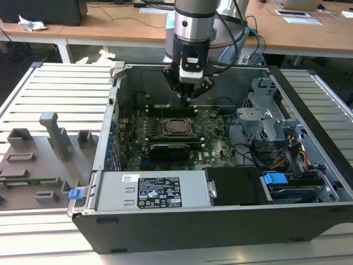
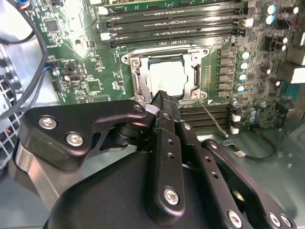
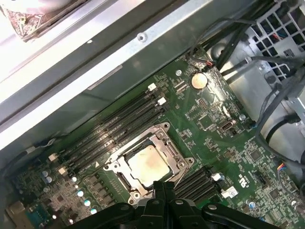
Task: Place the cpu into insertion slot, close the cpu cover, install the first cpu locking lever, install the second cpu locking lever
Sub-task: 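Install the first cpu locking lever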
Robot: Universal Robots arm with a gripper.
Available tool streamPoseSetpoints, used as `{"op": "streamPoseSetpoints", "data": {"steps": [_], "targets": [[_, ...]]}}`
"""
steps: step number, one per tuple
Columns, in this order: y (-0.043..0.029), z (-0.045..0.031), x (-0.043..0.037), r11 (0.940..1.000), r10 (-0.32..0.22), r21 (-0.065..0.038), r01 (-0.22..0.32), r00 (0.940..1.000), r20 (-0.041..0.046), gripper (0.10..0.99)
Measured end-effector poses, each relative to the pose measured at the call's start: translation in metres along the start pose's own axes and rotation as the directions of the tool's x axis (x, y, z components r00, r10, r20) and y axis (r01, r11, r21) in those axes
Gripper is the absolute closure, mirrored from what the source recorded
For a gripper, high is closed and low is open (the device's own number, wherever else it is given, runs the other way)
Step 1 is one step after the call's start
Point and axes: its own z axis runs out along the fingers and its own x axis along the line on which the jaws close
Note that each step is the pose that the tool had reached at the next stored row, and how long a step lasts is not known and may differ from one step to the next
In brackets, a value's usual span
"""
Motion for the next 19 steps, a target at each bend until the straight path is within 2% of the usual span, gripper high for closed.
{"op": "streamPoseSetpoints", "data": {"steps": [4,6,12,16,19], "targets": [[0.0,0.0,0.0,0.9982,-0.059,-0.001,0.059,0.9982,0.0011,0.98],[0.0,0.0,0.0,0.995,-0.1,-0.002,0.1,0.995,0.0019,0.98],[0.0,0.0,0.0,0.9842,-0.177,-0.003,0.177,0.9842,0.0034,0.98],[0.0,0.0,0.0,0.9678,-0.252,-0.004,0.252,0.9678,0.005,0.98],[0.0,0.0,0.0,0.9499,-0.313,-0.004,0.313,0.9499,0.0064,0.98]]}}
